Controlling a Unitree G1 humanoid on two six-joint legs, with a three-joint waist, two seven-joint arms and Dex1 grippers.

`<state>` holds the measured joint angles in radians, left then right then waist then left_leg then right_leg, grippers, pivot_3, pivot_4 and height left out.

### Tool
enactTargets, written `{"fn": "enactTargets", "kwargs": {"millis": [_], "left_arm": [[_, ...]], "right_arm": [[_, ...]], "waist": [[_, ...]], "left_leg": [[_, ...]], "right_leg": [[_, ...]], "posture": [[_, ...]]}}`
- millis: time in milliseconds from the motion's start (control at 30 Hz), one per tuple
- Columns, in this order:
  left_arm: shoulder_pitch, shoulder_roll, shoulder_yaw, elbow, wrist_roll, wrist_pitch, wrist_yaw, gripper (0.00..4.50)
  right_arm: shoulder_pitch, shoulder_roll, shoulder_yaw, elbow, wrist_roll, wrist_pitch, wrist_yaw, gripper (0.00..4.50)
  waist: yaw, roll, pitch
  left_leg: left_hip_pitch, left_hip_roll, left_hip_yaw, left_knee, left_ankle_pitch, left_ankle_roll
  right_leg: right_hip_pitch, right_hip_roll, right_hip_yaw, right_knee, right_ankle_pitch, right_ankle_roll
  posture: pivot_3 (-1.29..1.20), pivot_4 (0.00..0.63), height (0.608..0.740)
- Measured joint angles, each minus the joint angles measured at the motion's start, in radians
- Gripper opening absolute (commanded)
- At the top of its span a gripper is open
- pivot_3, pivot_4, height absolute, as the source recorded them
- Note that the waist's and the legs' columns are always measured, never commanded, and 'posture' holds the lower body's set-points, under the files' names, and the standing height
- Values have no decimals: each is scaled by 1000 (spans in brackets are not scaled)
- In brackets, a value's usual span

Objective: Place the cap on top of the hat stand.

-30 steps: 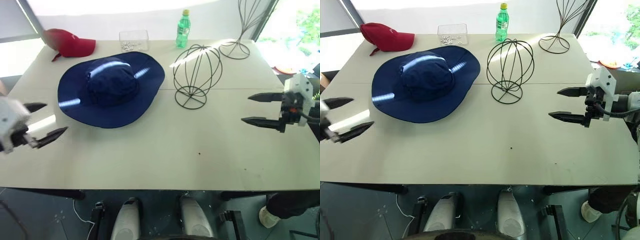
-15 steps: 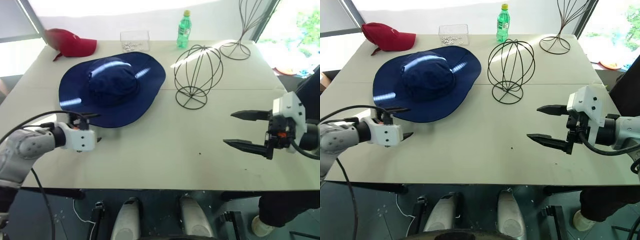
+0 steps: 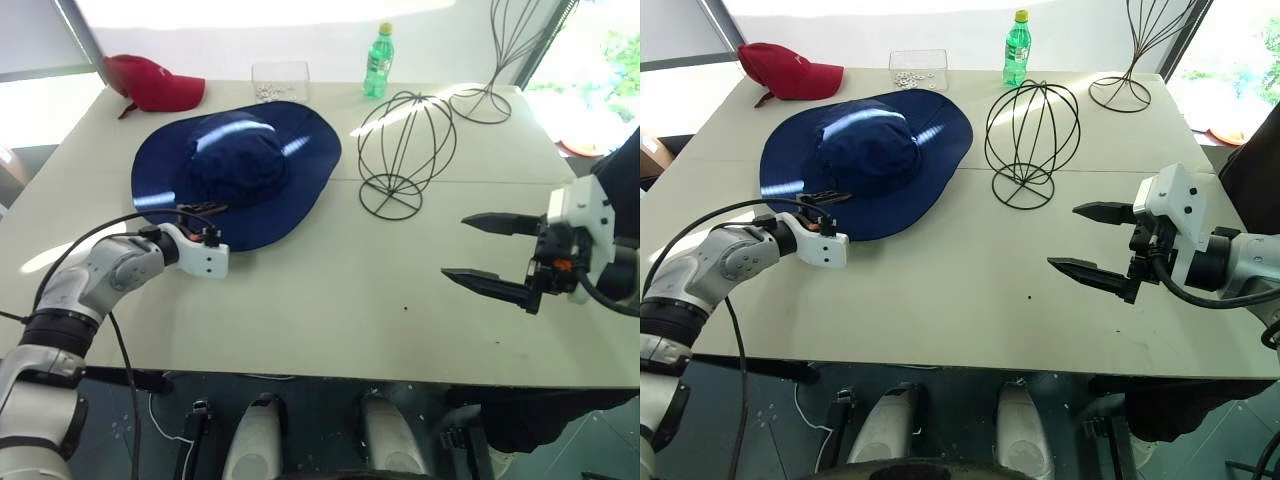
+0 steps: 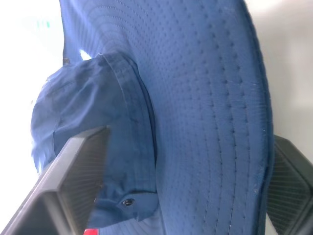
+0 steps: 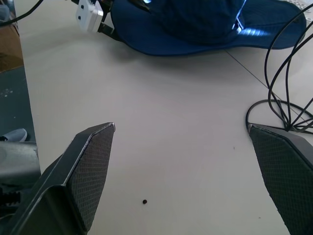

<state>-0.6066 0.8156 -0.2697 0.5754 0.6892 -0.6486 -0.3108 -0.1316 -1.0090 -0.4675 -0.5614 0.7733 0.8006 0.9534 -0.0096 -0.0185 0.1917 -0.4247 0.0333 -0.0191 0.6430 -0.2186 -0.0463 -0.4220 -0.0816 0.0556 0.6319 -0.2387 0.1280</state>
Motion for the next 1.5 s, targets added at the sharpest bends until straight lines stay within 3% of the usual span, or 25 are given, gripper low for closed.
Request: {"fn": "enactTargets", "kwargs": {"millis": [200, 333, 500, 667, 833, 1067, 1267, 1400, 1500], "left_arm": [[-12, -9, -24, 47, -4, -15, 15, 27], [-28, -24, 5, 47, -110, 32, -55, 27], [-108, -159, 100, -61, -406, 343, -288, 27], [-333, -241, 142, -125, -546, 601, -400, 27], [-608, -380, 123, 11, -560, 635, -404, 27], [-842, -486, 14, 156, -463, 301, -360, 27], [-824, -322, -182, 104, -98, -105, -154, 27], [-769, -240, -273, 101, 128, -188, 22, 27], [-698, -240, -307, 115, 184, -197, 78, 27]], "right_arm": [[-2, -9, 0, 0, 20, 8, -10, 4500], [-8, -14, -11, 0, 54, 35, -27, 4500], [-39, -38, -47, 15, 51, 27, -49, 4500], [-41, -76, -106, 49, 42, 22, -43, 4500], [-39, -98, -162, 85, 21, 8, -35, 4500], [7, -104, -280, 95, -11, 2, -33, 4500], [131, -88, -444, 71, -25, 43, -15, 4500], [174, -58, -526, 50, -15, 73, -22, 4500], [199, -33, -561, 18, -3, 88, -32, 4500]], "waist": [[-1, 0, 0], [0, 0, 0], [9, -2, 1], [15, -2, 1], [22, -3, 2], [15, -3, 2], [-1, -2, 2], [-2, -2, 2], [0, -2, 2]], "left_leg": [[-1, 0, 0, 1, 0, 0], [-1, 0, 0, 2, 0, 0], [-3, 0, -2, 4, 0, 0], [-2, -1, -2, 5, 0, 1], [-3, -2, -3, 5, 0, 1], [-2, -2, -3, 3, -2, 3], [-2, -1, -3, 3, -2, 3], [-2, -1, -3, 4, -2, 3], [-2, -1, -3, 5, -2, 3]], "right_leg": [[0, 0, 0, 0, 0, 0], [0, 0, 0, 0, 0, 0], [1, 0, -1, 0, 0, 0], [2, 0, 0, 0, 0, 2], [2, 0, 0, -1, 0, 3], [2, 1, 0, -2, -1, 5], [2, 1, 1, -2, -1, 4], [2, 1, 1, -2, -1, 4], [3, 1, 1, -2, -1, 4]], "posture": [[0, 150, 739], [0, 150, 739], [0, 150, 739], [0, 150, 739], [0, 150, 739], [0, 150, 739], [0, 150, 739], [0, 150, 739], [0, 150, 739]]}}
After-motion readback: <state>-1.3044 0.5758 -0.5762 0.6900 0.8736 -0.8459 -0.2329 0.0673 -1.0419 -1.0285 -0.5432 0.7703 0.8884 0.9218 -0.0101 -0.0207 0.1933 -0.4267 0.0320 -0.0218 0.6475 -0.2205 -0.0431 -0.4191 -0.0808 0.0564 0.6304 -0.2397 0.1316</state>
